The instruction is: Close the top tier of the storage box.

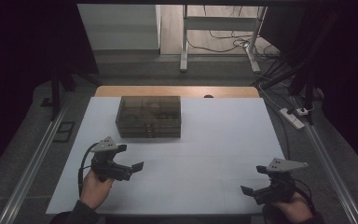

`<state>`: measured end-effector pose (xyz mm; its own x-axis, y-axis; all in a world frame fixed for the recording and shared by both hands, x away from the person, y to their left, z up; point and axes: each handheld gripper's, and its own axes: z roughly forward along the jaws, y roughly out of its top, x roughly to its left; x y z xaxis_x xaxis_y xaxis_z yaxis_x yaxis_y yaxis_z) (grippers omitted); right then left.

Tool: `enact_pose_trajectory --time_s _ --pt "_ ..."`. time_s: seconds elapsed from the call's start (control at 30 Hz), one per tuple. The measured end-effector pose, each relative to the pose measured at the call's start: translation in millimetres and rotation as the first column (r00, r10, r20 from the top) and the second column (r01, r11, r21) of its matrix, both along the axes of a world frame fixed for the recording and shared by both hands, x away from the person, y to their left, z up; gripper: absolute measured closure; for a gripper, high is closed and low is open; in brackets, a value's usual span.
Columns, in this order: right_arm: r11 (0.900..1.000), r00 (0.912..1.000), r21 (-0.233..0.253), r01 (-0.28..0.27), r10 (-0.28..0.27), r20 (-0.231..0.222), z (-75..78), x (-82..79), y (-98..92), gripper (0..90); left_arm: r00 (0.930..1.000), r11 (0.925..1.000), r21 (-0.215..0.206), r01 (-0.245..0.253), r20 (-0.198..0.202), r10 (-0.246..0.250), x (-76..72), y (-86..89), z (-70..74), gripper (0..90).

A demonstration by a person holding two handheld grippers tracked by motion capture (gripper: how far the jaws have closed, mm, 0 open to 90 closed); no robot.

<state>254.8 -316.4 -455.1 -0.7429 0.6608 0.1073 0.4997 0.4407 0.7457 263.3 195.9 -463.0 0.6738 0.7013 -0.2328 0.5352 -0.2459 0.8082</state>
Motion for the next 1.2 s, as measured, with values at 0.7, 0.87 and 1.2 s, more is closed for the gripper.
enact_pose_trajectory --time_s 0.7,0.87,1.2 --pt "1.0 1.0 -0.001 0.0 0.0 0.001 -0.1 0.0 0.1 0.3 0.9995 0.9994 -0.014 -0.033 -0.002 0.033 -16.8 14.1 0.0 0.0" --pt "1.0 1.0 -0.002 0.001 -0.001 -0.001 0.1 0.1 0.0 0.3 0.9993 0.9992 -0.019 -0.037 -0.009 0.036 -20.6 16.2 -1.1 0.0" --pt "1.0 1.0 0.0 0.003 -0.003 -0.002 0.1 0.2 -0.1 0.3 0.999 0.9989 -0.022 -0.043 -0.016 0.042 -28.8 20.0 -2.3 0.0"
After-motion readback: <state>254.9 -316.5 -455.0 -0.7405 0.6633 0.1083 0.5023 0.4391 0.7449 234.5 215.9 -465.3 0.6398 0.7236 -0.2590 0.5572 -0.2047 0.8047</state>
